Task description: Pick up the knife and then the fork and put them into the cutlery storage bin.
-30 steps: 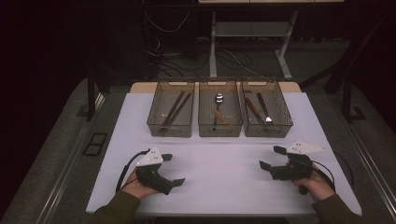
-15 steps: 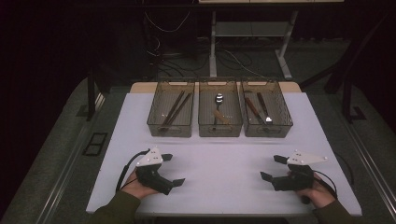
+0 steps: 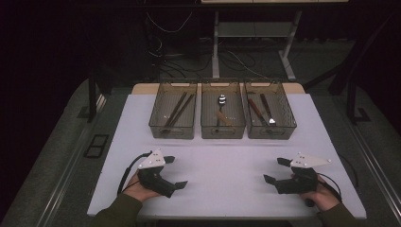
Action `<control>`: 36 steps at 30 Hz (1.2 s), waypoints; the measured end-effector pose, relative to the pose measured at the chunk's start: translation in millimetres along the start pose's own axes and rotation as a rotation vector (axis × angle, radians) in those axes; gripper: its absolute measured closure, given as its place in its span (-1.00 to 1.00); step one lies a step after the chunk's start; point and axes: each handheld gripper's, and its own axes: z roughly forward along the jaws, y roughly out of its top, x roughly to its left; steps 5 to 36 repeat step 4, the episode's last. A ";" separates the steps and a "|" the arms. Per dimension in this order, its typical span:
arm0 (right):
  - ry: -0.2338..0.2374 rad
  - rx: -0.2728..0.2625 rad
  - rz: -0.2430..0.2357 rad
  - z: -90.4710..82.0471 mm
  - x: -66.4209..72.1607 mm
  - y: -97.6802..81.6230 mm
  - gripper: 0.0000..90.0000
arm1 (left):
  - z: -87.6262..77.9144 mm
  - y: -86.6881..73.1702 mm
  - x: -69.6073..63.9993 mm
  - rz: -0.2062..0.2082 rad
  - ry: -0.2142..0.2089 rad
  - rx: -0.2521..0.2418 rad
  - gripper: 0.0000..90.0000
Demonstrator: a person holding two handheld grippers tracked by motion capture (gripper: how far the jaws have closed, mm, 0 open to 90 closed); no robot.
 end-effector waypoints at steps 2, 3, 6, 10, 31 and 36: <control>0.002 0.000 -0.001 0.1 0.2 0.2 -0.68 | -0.1 0.1 0.0 0.001 0.000 0.002 -1.00; 0.003 -0.001 -0.002 0.3 0.2 0.3 -0.68 | 0.0 0.1 0.0 0.001 0.000 0.002 -1.00; 0.004 -0.001 -0.003 0.5 0.2 0.4 -0.68 | 0.0 0.1 0.0 0.001 0.000 0.002 -1.00; 0.004 -0.001 -0.003 0.5 0.2 0.4 -0.68 | 0.0 0.1 0.0 0.001 0.000 0.002 -1.00; 0.004 -0.001 -0.003 0.5 0.2 0.4 -0.68 | 0.0 0.1 0.0 0.001 0.000 0.002 -1.00; 0.004 -0.001 -0.003 0.5 0.2 0.4 -0.68 | 0.0 0.1 0.0 0.001 0.000 0.002 -1.00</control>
